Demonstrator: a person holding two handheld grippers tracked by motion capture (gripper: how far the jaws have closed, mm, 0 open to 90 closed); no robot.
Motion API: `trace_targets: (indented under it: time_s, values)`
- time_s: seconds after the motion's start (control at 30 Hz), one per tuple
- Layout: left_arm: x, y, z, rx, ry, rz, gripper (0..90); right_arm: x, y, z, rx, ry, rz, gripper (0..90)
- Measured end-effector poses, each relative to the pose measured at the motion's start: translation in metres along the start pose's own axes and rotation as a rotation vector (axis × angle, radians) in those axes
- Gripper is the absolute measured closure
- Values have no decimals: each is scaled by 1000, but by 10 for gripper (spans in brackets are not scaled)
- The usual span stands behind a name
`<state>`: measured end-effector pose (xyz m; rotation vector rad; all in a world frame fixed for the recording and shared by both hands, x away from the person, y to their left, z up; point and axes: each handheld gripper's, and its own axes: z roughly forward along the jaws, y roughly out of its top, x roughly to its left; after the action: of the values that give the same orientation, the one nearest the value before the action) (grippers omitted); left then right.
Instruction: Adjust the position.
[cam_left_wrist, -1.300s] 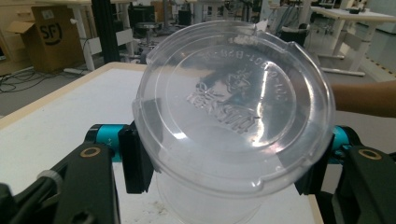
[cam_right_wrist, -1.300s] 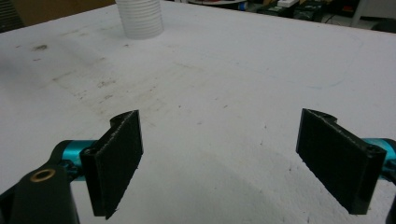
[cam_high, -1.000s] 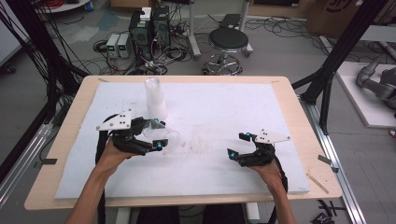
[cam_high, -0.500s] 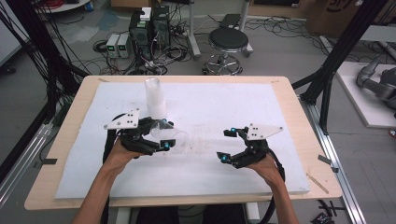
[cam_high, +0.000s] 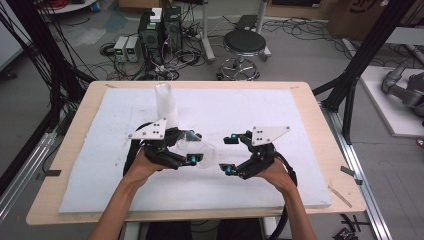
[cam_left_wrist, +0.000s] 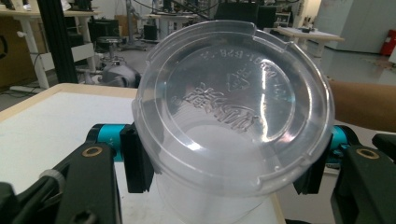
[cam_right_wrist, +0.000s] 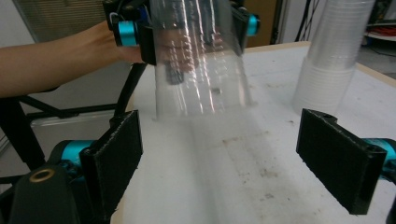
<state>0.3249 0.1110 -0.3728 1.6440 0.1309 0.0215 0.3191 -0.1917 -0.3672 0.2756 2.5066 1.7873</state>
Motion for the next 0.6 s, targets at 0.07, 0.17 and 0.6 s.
trace_targets:
  time_s: [0.07,0.17,0.6]
  values:
    - [0,0,2,2,-5,3,366,1,2,2,1,4,-8,145]
    - [-1,0,8,9,-18,4,366,3,7,9,1,23,-24,145]
    - [-4,1,16,-11,-48,3,366,8,15,28,37,63,-63,145]
